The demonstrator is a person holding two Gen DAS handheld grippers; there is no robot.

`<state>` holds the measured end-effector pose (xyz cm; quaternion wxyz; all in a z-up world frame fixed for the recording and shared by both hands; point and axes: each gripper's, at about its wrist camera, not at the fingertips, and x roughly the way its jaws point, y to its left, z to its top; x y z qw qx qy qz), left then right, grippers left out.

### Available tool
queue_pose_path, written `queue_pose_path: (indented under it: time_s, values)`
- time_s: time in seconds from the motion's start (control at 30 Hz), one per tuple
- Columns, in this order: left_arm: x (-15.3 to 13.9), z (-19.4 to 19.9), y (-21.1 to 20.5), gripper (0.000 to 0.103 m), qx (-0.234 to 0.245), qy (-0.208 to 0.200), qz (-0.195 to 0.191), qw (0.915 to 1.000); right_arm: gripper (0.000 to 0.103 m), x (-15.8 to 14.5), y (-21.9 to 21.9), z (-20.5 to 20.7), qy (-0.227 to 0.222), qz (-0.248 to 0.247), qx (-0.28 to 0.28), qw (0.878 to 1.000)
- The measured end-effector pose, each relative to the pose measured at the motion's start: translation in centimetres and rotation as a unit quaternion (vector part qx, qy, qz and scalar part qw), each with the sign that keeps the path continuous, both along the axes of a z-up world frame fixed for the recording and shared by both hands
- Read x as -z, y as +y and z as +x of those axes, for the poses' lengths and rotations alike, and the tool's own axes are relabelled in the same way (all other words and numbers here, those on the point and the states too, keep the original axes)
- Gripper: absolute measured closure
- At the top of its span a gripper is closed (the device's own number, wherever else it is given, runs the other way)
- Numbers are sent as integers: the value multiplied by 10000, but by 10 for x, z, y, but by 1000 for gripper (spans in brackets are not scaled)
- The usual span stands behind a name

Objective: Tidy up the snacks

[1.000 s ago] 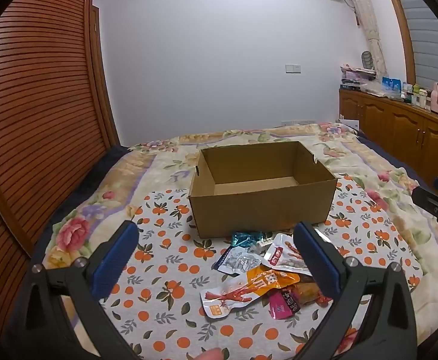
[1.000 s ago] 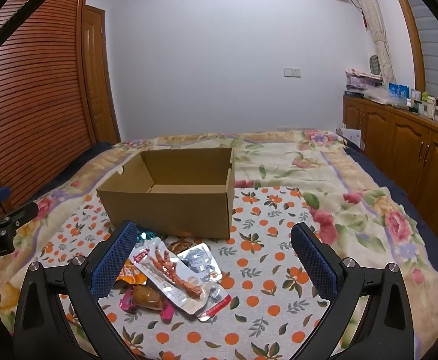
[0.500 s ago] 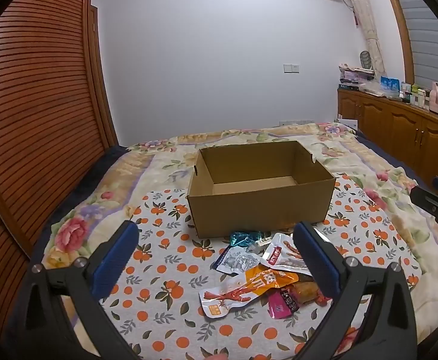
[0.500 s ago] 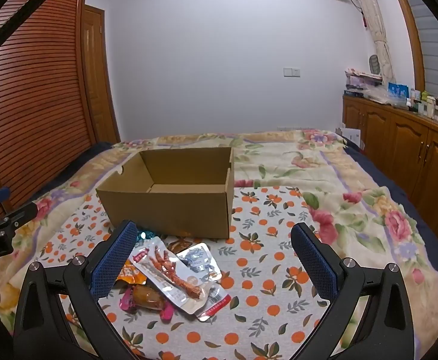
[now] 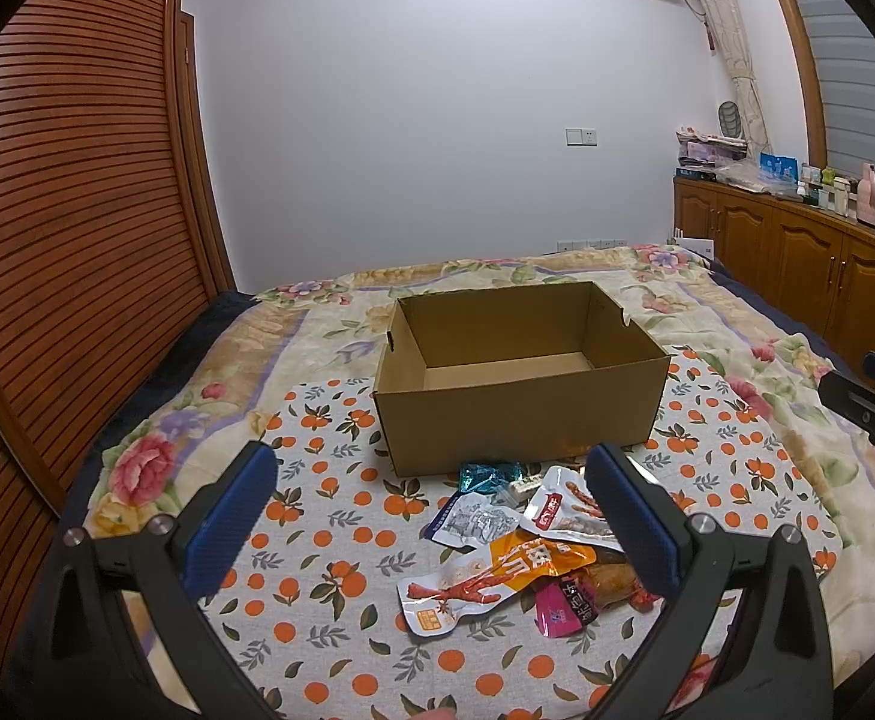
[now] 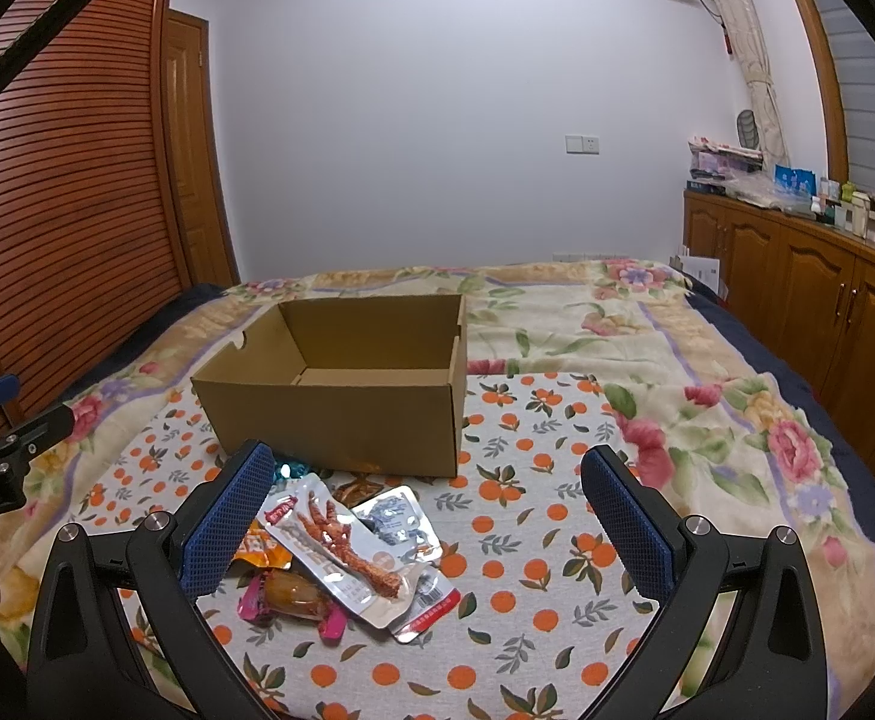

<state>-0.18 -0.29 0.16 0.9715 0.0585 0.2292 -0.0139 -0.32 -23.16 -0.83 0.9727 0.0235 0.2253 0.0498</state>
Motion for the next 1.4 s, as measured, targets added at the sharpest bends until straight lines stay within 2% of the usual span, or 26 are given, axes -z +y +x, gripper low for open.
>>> queue_pose_path:
  time_s: [1.4]
  values:
    - [1,-1,-2,0,6,3,-2,10000,0,-1,0,0,-3,2,0,10000]
